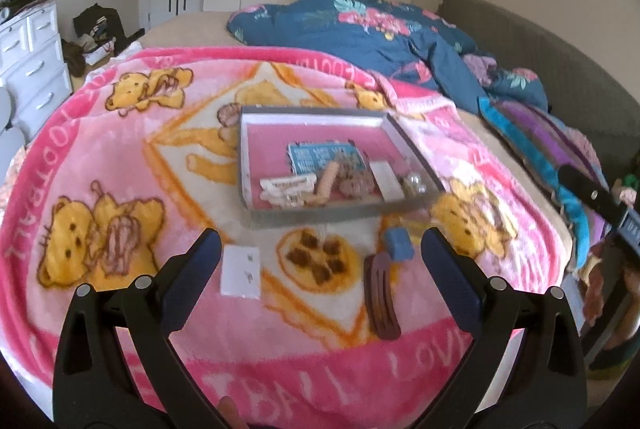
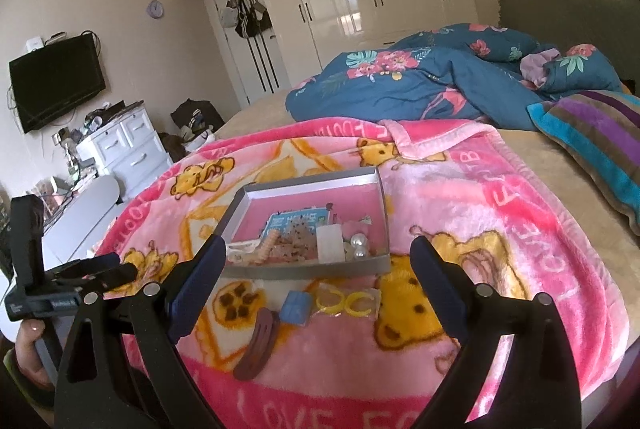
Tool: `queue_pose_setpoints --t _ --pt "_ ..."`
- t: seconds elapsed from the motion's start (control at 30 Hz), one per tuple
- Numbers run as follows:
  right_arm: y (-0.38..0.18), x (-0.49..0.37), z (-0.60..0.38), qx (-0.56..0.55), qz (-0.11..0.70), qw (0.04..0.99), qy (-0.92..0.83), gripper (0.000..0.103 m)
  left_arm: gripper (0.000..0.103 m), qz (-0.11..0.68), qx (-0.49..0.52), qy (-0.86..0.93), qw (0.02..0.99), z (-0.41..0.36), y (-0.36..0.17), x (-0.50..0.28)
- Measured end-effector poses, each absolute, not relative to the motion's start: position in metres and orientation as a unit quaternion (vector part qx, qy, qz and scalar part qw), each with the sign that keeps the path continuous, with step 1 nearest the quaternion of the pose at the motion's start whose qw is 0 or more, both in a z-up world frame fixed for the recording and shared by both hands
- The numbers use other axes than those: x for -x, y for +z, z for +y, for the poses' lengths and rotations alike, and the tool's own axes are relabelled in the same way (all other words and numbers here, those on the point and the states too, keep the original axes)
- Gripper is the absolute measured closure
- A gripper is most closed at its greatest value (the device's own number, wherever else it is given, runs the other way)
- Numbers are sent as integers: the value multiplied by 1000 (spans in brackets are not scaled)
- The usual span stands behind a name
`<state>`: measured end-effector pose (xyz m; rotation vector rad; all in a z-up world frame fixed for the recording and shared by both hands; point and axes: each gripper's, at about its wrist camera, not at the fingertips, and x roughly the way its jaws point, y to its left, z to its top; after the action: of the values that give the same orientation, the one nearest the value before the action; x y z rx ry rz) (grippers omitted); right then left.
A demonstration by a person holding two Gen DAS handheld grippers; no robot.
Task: Organize jewelry
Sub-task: 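Lift both open tools away from the gray box, then grasp the white earring card with the left tool while the right tool grasps the blue cube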
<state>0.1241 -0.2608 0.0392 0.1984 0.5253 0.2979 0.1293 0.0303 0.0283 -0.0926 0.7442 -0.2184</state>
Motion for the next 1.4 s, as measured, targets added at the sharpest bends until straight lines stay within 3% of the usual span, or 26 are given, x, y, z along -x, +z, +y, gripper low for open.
queue_pose_setpoints --t 0.73,1.3,1.4 --pt "13 -105 -274 -69 289 942 156 10 10 427 -21 -136 894 -38 -32 -102" --pt "-37 -122 -259 -80 353 914 181 10 10 449 -7 -76 890 -4 -51 -117" --pt "-48 -133 -250 -92 376 900 199 17 10 453 9 -65 889 7 -53 -123"
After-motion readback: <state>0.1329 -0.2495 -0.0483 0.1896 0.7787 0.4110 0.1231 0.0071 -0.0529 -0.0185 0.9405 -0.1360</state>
